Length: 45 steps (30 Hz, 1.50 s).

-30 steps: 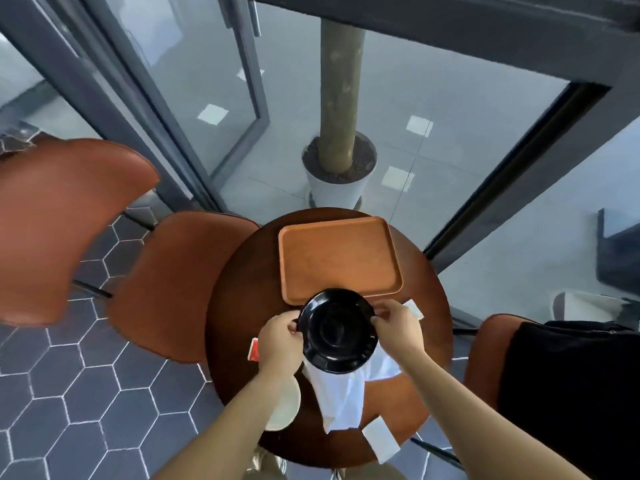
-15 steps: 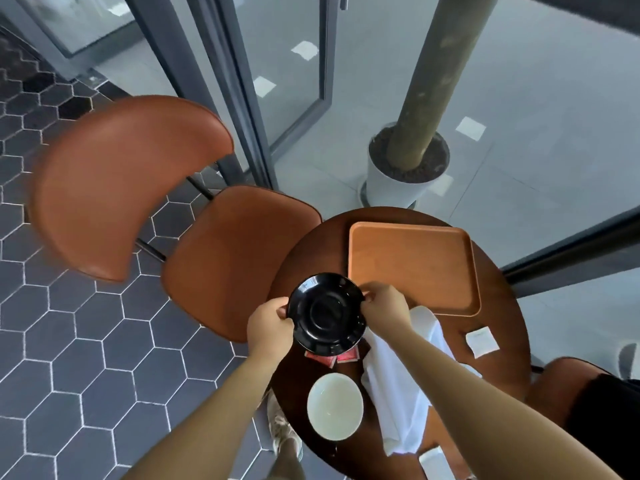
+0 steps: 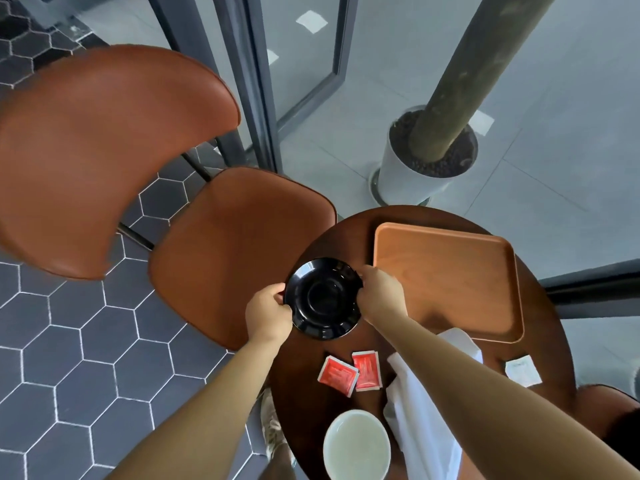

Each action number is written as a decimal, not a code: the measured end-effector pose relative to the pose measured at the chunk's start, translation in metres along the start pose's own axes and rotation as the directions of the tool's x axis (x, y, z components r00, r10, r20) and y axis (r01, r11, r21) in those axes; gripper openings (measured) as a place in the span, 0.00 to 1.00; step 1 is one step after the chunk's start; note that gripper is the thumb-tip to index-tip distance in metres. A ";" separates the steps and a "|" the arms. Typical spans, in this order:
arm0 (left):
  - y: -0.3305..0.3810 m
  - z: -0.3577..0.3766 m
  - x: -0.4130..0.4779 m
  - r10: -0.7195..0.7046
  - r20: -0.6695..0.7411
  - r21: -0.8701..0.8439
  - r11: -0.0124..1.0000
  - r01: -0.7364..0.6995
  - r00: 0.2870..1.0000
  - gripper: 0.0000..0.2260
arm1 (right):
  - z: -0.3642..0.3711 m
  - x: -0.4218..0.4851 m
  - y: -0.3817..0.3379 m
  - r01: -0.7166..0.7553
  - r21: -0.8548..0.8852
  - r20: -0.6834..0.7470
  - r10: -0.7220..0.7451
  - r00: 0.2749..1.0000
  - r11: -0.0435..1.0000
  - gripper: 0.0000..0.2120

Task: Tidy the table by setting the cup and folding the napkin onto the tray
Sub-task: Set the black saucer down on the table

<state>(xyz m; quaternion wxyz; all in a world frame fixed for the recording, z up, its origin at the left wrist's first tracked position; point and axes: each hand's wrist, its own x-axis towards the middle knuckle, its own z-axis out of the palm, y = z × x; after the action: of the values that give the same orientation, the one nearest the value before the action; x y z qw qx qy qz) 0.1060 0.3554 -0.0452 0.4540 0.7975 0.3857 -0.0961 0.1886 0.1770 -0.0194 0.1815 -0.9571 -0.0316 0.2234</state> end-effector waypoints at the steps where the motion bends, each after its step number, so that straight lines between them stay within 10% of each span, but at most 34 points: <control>1: 0.000 0.002 0.002 0.005 -0.007 0.002 1.000 -0.005 1.000 0.22 | 0.002 0.003 0.000 0.009 -0.010 -0.015 -0.009 1.000 1.000 0.14; 11: -0.010 0.001 -0.007 0.174 0.048 0.062 0.982 -0.176 0.984 0.29 | 0.009 -0.003 0.007 0.056 0.037 -0.038 -0.054 0.998 0.998 0.11; 19: -0.035 0.005 -0.027 0.465 0.200 0.456 0.735 -0.502 0.862 0.48 | 0.032 -0.034 0.020 0.259 -0.202 0.154 -0.231 0.961 0.945 0.52; 45: -0.017 0.020 0.006 0.563 0.167 0.510 0.654 -0.559 0.810 0.41 | 0.028 -0.007 0.017 0.247 -0.241 0.012 -0.251 0.968 0.939 0.48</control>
<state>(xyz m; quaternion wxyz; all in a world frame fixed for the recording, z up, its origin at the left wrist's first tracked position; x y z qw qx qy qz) 0.1021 0.3482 -0.0709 0.2186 0.9712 0.0793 -0.0526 0.1695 0.1691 -0.0460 0.0914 -0.9624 -0.1775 0.1843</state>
